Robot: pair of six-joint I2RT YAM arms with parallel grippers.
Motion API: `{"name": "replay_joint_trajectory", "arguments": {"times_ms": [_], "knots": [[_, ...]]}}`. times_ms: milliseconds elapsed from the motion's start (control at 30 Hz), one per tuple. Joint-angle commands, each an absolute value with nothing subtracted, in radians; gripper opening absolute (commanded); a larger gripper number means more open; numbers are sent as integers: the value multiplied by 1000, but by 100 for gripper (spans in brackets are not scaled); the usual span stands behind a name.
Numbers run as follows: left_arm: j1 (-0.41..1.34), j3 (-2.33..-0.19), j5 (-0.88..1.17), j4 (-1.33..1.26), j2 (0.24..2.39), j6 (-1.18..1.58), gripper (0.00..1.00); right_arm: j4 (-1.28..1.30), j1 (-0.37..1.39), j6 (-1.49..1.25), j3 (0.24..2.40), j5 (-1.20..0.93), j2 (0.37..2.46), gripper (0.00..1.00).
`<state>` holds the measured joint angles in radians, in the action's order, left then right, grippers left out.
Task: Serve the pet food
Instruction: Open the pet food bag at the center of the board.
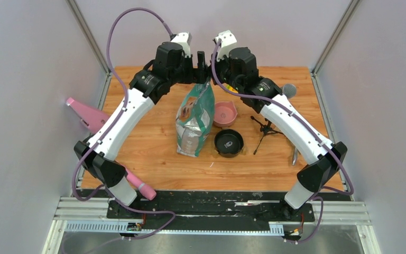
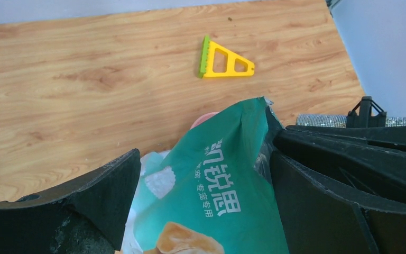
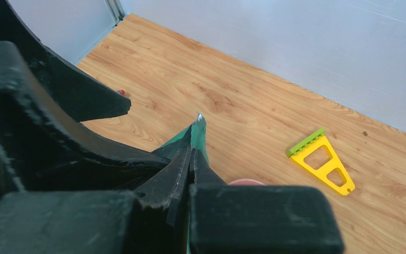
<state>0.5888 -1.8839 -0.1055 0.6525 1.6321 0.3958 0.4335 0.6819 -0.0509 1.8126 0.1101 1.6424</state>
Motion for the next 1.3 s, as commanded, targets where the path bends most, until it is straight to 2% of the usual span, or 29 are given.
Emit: {"name": "replay_joint_trajectory", "arguments": {"times_ms": [0, 133, 367, 433, 500, 533, 567, 600, 633, 667, 733, 1000, 1167, 1267], "knots": [[592, -1950, -106, 697, 1660, 421, 100, 369, 680, -59, 1816, 95, 1593, 0], [593, -2001, -75, 760, 1722, 429, 100, 353, 680, -43, 1812, 71, 1588, 0], [598, -2267, -137, 1009, 1893, 429, 99, 302, 680, -20, 1771, 28, 1560, 0], [602, -2311, -152, 1066, 1925, 392, 92, 296, 680, -5, 1770, 35, 1557, 0], [602, -2330, -183, 1099, 1935, 354, 78, 288, 680, 37, 1770, 46, 1553, 0], [602, -2332, -219, 1115, 1933, 339, 67, 286, 679, 52, 1770, 55, 1551, 0], [602, -2330, -240, 1121, 1926, 311, 59, 287, 679, 67, 1770, 63, 1548, 0], [602, -2327, -277, 1135, 1923, 297, 41, 287, 680, 83, 1769, 77, 1546, 0], [602, -2325, -294, 1139, 1913, 272, 31, 289, 680, 97, 1769, 93, 1546, 0], [602, -2325, -329, 1142, 1908, 262, 9, 293, 679, 112, 1769, 111, 1546, 0], [602, -2331, -370, 1134, 1886, 244, 0, 307, 677, 131, 1774, 154, 1551, 0], [602, -2299, -413, 1050, 1734, 90, 0, 344, 631, 96, 1770, 170, 1557, 0], [602, -2263, -371, 1016, 1649, 80, 0, 413, 616, 27, 1824, -1, 1580, 0], [602, -2226, -324, 972, 1601, 111, 0, 429, 618, -91, 1860, -220, 1612, 0]]}}
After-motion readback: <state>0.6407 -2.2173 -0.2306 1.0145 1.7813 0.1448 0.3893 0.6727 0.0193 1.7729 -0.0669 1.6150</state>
